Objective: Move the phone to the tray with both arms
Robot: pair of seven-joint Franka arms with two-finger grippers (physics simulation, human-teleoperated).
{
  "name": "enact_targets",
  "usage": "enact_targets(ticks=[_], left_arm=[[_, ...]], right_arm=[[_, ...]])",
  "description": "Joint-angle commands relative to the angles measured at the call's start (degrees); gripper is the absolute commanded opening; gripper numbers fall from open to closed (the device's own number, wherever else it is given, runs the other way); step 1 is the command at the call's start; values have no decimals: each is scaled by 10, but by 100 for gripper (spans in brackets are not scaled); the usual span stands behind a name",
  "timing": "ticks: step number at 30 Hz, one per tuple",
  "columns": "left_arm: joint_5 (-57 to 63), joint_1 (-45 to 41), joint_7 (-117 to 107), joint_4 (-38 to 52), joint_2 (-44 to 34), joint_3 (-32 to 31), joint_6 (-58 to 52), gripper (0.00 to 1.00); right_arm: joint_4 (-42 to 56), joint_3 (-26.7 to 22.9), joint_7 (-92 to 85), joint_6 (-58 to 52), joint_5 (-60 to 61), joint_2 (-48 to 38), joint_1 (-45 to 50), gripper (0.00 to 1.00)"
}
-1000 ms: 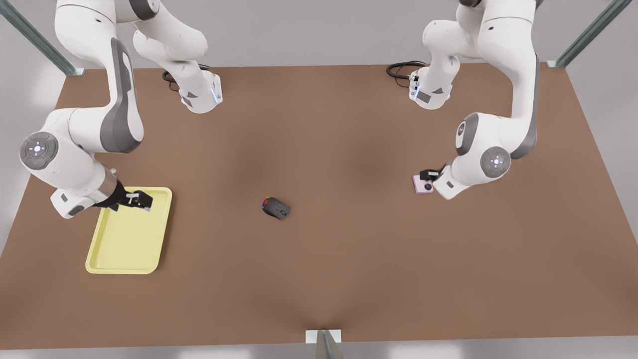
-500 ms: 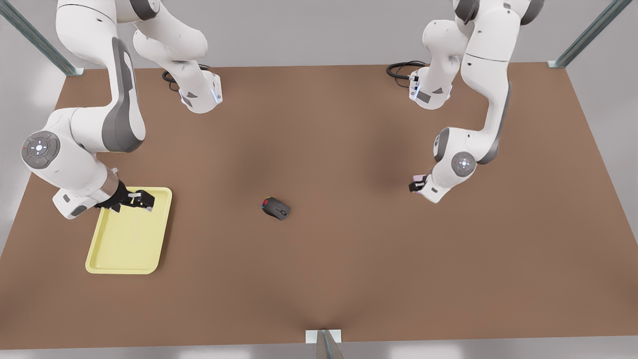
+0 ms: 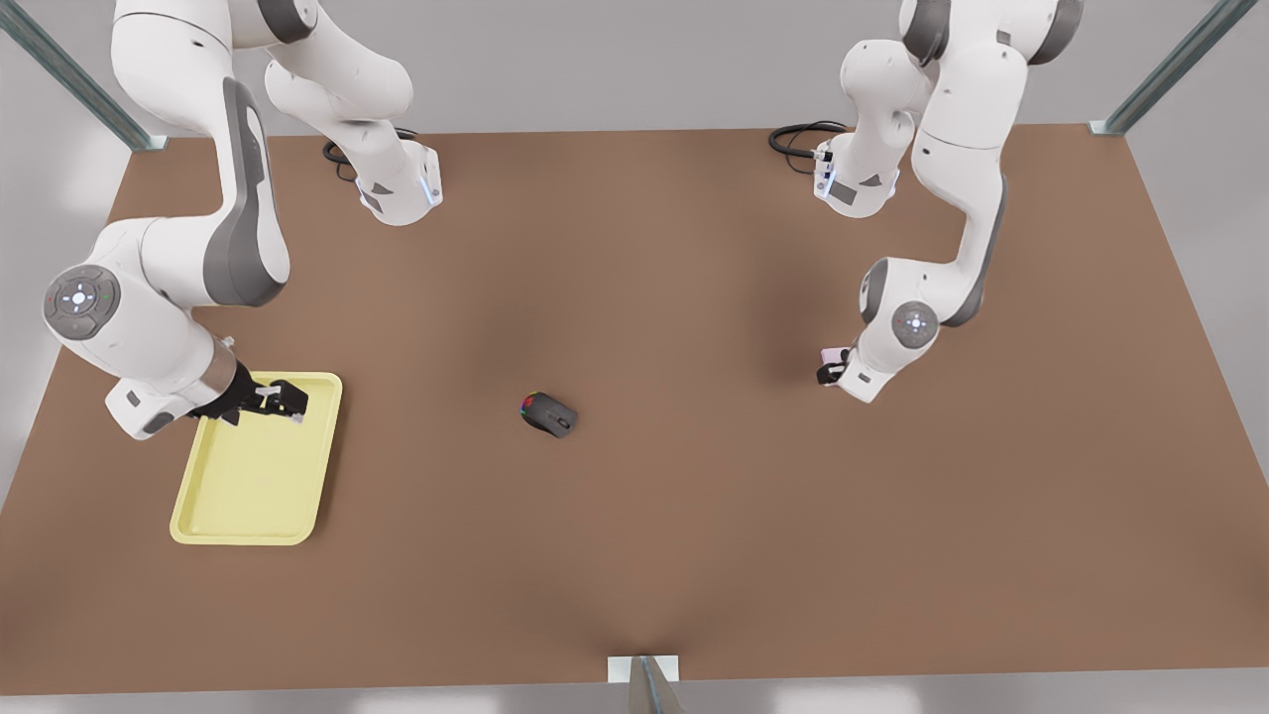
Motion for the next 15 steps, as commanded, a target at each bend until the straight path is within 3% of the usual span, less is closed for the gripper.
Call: enact_targets(ticks=[1,15], left_arm=[[2,0,-17,0,9,0,35,100],[3,0,-17,-23,7,0,36,100]], right_arm=[[4,0,-7,-1,0,2,-1,100],[16,0,-7,-6,0,11,0,100]])
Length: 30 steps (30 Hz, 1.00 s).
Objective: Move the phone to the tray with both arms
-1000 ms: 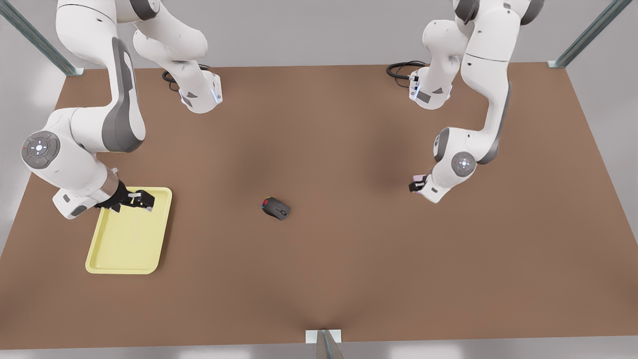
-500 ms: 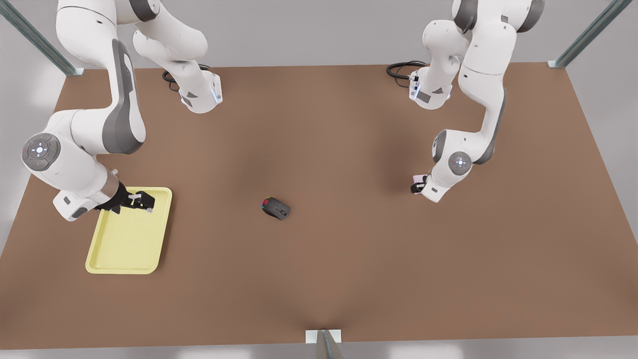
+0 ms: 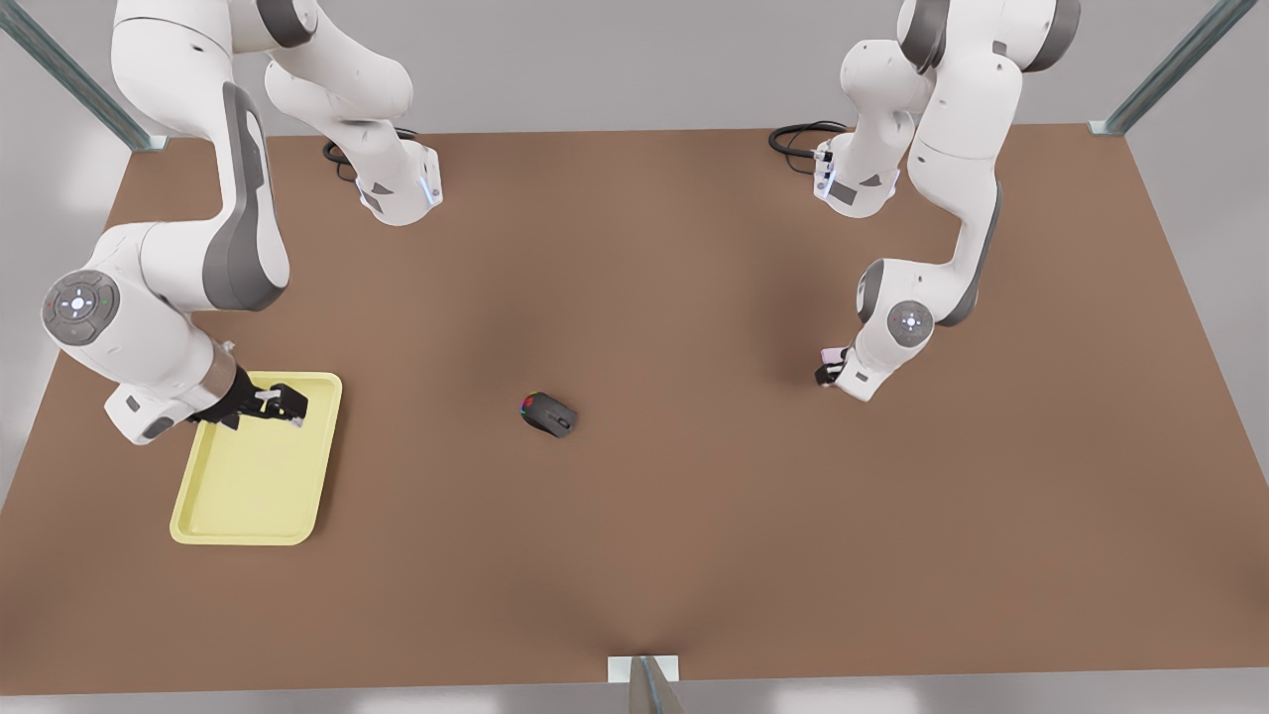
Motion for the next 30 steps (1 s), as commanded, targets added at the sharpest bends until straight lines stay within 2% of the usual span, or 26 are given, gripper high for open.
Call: enact_targets(ticks=[1,12,15,16,17,21,30], left_arm=[[1,-1,-10,-6,-4,-1,2,100],[1,-2,-10,-8,0,-2,3,100],[0,-2,-10,-8,1,-4,4,94],[-1,-2,-11,-8,1,-4,4,90],[-1,-2,-11,-8,1,-4,4,82],[-1,-2,-11,-8,1,-4,4,76],[-1,-2,-12,-1,-3,-5,-1,78]], right_arm=[[2,0,-4,-5,0,1,-3,100],[0,0,-4,-7,0,1,-2,100],[-1,0,-4,-7,0,1,-3,100],[-1,0,-4,-7,0,1,-4,100],[-1,0,-4,-7,0,1,-3,100],[-1,0,-4,-7,1,1,-4,100],[-1,0,-4,-7,1,1,-4,100]])
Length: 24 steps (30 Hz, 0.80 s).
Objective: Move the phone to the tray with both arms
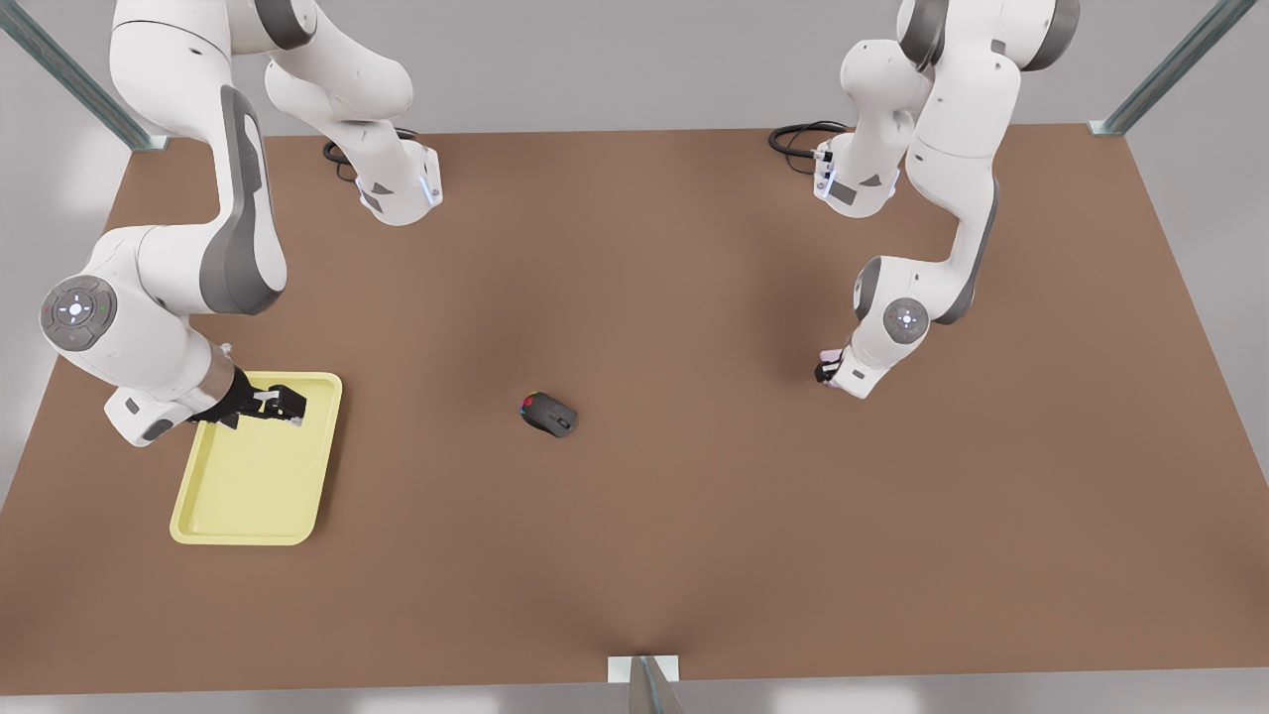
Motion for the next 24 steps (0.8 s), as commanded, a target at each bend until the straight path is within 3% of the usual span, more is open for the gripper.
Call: enact_targets(ticks=[1,13,24], left_arm=[[-2,1,1,4,-3,0,-6,78],[-9,-7,-18,71,-7,-3,-84,78],[-10,-53,-203,170,7,-75,-160,78]], right_arm=[[1,0,-1,0,1,-1,0,100],[1,0,-2,1,1,-1,0,100],[0,0,-2,0,1,0,0,100]])
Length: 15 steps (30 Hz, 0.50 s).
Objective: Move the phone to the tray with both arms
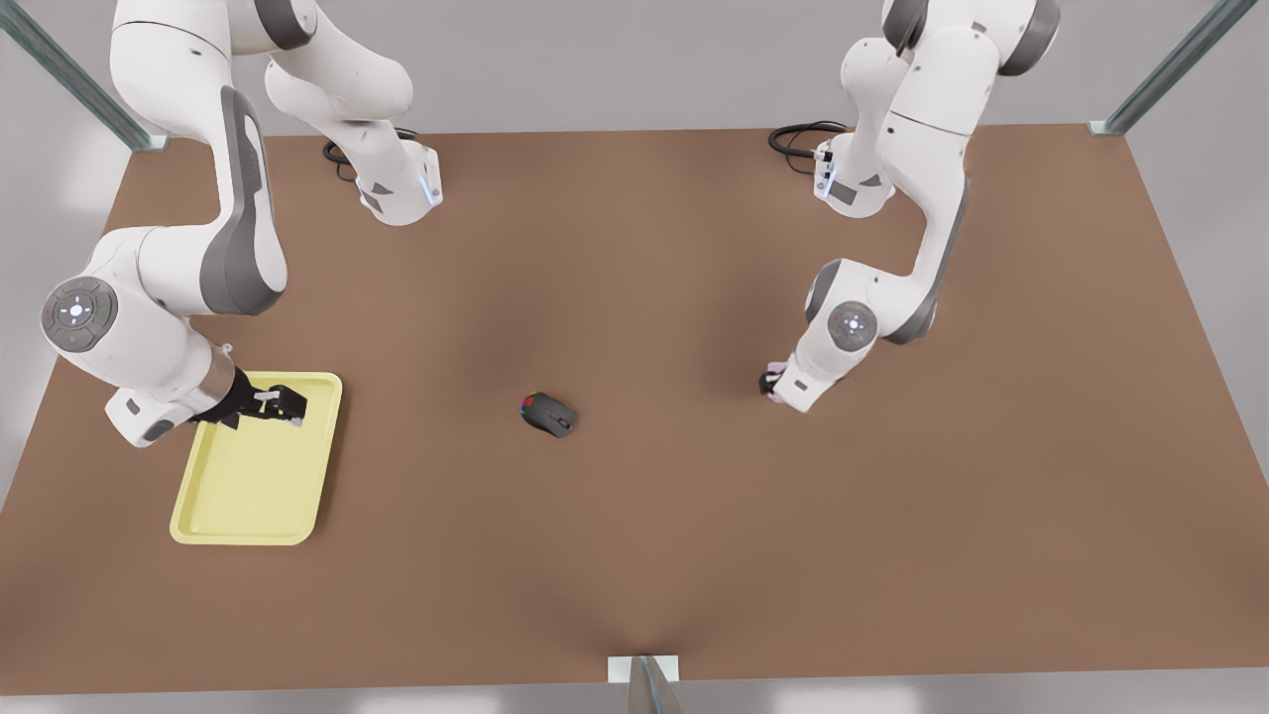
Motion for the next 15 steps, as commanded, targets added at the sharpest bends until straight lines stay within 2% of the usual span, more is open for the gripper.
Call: enact_targets(ticks=[1,9,10,15], left_arm=[[-2,-15,-154,12,4,-3,-36,78],[-2,-120,-327,128,71,-3,-50,78],[-2,-141,-363,171,95,-3,-64,78],[-7,-215,-463,262,146,-2,-69,78]], right_arm=[[0,0,-1,0,0,-1,0,100],[2,0,-1,1,1,2,1,100],[3,0,-1,1,1,2,1,100],[4,0,2,1,1,2,4,100]])
